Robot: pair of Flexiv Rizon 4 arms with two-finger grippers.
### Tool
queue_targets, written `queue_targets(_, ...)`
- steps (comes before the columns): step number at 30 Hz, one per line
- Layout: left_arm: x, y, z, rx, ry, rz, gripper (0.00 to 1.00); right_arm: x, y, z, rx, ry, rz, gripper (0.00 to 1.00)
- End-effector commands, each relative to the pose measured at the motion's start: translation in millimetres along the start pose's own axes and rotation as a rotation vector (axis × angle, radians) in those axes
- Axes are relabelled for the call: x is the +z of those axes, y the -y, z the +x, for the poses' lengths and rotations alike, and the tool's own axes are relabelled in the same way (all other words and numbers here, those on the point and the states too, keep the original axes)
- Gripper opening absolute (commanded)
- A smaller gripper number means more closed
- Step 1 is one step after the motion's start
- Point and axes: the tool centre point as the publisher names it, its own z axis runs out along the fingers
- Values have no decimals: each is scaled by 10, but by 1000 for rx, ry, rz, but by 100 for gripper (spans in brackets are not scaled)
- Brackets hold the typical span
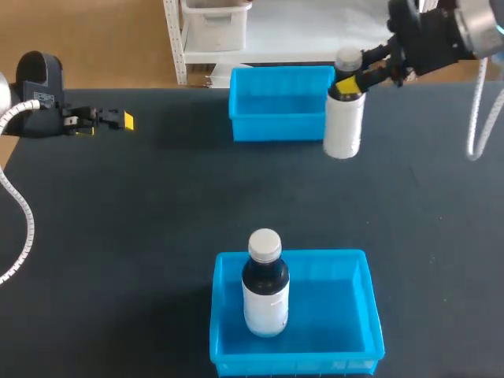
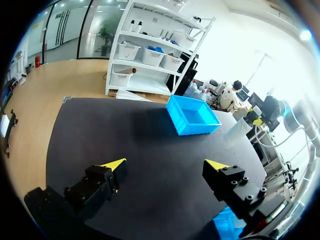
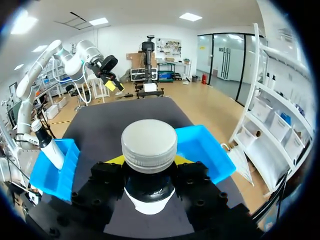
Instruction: Pick up the bottle, and place it in the far bin if it is heavy, or in the near bin if it is light.
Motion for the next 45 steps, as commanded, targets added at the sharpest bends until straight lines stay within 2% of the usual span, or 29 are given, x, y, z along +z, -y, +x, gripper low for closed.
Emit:
queue_targets(1, 0, 0, 0, 0, 0, 0, 100, -224, 34, -36, 11, -15, 67, 0)
queue_targets(7, 0, 0, 0, 0, 0, 0, 100, -369, 340, -134, 3, -20, 107, 0)
queue_targets(14, 0, 0, 0, 0, 0, 0, 100, -321, 662, -393, -49, -16, 105, 0)
queue_targets(22, 0, 0, 0, 0, 0, 0, 100, 59, 902, -668, -128, -22, 36, 0)
queue_targets(33, 0, 0, 0, 0, 0, 0, 100, 667, 1029, -915, -202, 16, -79, 0)
queue_targets(45, 0, 0, 0, 0, 0, 0, 100, 1136, 1089, -918, -225, 40, -173, 0)
